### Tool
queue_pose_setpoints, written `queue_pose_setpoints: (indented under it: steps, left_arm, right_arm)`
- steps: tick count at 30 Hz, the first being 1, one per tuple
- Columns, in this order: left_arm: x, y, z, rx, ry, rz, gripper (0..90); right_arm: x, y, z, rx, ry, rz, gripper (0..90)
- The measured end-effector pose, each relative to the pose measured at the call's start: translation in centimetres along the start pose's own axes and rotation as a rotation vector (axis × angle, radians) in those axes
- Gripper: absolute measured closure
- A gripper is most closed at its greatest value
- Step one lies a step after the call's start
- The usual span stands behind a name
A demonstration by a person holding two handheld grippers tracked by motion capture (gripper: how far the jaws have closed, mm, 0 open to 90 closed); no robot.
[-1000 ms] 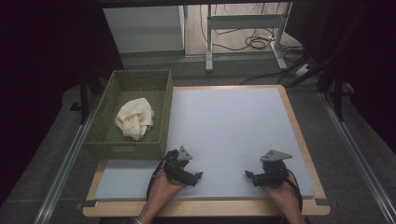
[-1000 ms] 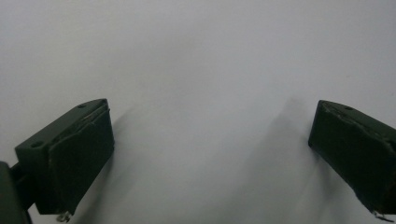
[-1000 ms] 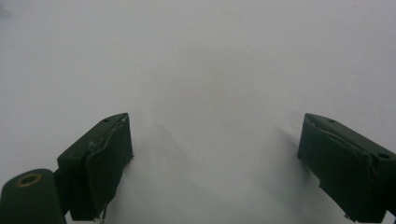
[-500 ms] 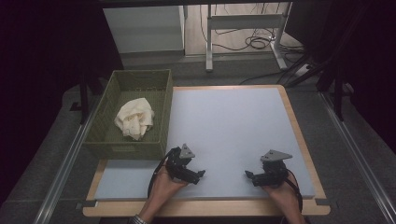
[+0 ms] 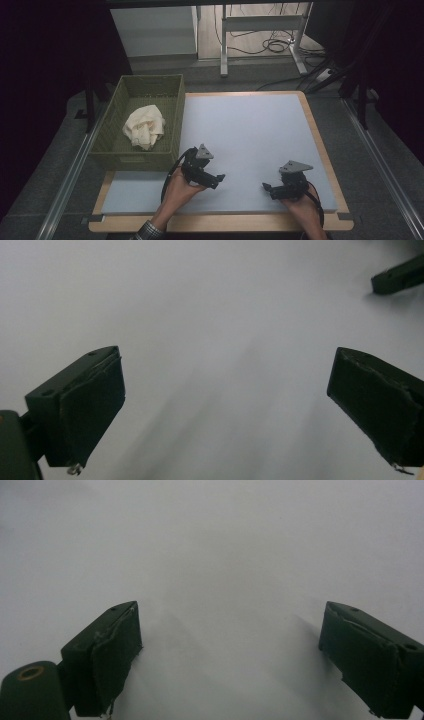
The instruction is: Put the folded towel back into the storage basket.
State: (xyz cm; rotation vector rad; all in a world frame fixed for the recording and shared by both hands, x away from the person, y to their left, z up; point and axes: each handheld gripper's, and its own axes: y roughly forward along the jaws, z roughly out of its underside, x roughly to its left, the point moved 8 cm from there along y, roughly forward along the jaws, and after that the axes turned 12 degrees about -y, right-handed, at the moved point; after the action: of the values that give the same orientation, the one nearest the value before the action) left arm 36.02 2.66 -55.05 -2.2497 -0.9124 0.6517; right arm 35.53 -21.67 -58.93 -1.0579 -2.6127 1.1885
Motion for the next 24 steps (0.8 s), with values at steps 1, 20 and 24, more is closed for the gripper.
queue_pose_setpoints:
  steps: [1, 20, 24]
  left_arm:
    - [0.0, -0.2, -0.7, -0.005, 0.002, 0.003, 2.4]
    - [1.6, -1.5, -4.9, 0.044, 0.001, 0.008, 2.6]
    - [2.1, -2.0, -5.5, 0.050, 0.007, -0.011, 2.7]
  right_arm:
    - [0.0, 0.0, 0.0, 0.000, 0.001, 0.000, 10.1]
    - [0.0, 0.0, 0.0, 0.001, -0.004, 0.000, 10.1]
    - [0.0, 0.0, 0.0, 0.001, -0.004, 0.000, 10.1]
